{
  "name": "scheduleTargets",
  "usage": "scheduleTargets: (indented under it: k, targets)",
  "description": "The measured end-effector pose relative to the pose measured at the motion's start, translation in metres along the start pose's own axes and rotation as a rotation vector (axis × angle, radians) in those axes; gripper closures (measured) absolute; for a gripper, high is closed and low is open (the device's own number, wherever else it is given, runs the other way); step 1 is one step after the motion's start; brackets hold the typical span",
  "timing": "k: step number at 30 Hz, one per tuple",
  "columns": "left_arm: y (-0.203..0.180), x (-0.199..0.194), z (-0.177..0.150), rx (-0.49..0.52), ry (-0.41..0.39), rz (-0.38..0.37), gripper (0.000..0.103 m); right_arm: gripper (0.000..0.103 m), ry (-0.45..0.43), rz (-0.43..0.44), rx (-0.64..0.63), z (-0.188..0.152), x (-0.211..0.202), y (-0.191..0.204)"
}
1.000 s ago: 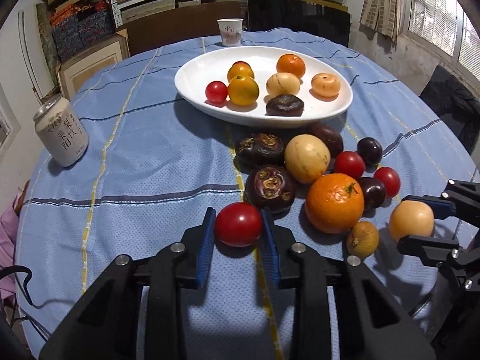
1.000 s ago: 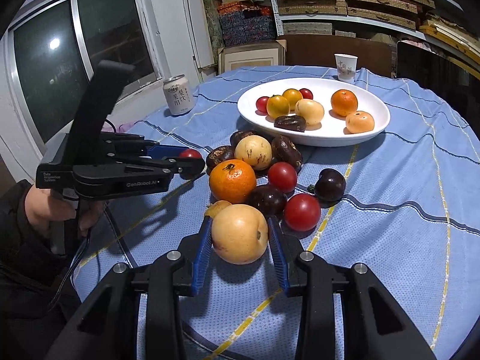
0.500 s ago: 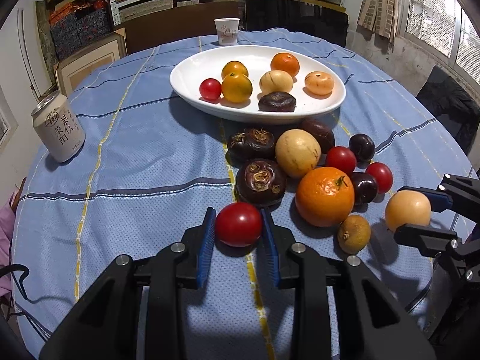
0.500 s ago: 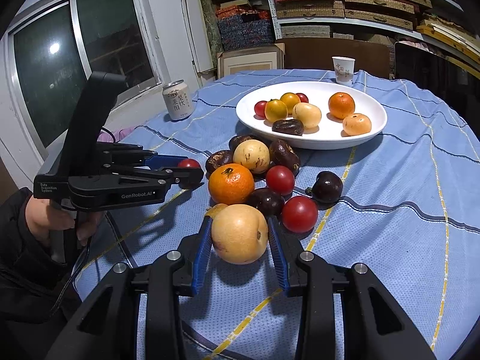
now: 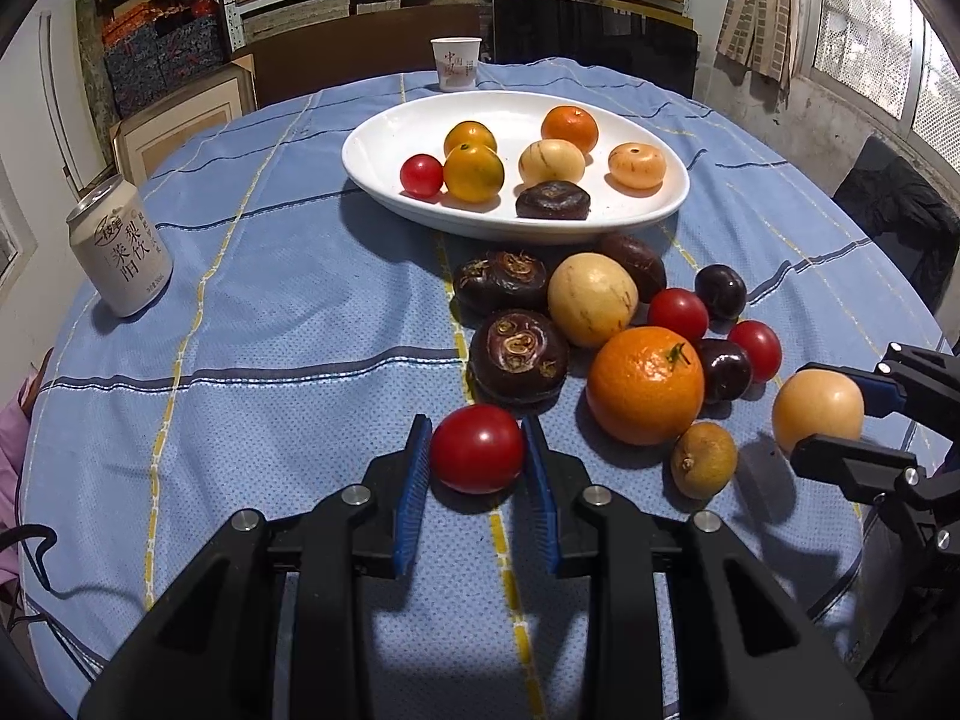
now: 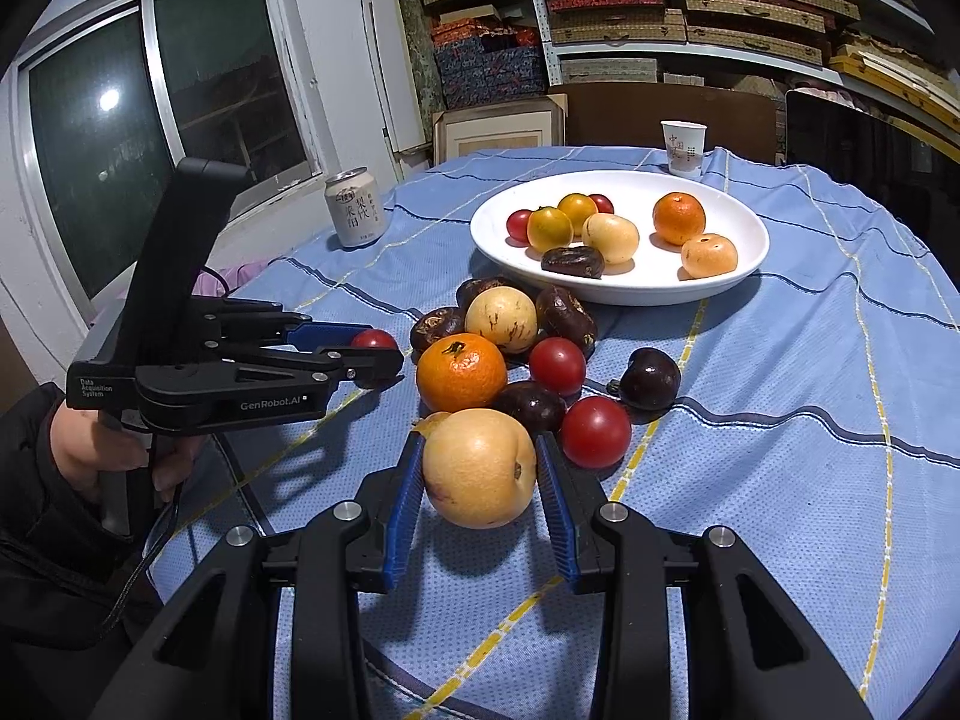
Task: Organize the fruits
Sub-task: 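Lift the held fruits from the pile toward the plate with both grippers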
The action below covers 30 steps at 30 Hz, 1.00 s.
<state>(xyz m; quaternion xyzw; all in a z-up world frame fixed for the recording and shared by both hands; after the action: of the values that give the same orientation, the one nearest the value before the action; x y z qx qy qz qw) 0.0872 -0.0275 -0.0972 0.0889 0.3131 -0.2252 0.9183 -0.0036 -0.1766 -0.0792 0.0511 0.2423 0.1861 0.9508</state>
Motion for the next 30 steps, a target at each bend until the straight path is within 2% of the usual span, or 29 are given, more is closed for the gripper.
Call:
scheduleTargets:
  k: [30]
  targets:
    - [0.006,-0.0066,0.0036,-0.025,-0.025,-0.001,0.073,0.066,0.003,-0.01,0.021,-0.0018,-0.0015,-0.0039]
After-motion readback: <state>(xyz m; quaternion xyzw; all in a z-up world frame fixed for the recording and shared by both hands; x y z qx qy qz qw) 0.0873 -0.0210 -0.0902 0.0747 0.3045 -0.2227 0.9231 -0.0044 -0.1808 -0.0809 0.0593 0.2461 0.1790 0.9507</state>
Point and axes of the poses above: each gripper's, at about its wrist camera, not at the fingertips, and x roughly the way its jaws point, y to its left, z to its top, the point moved 3 cm from there along x, roughly the way its jaws point, and after that the axes turned 13 degrees about -y, right-handed, at the moved point
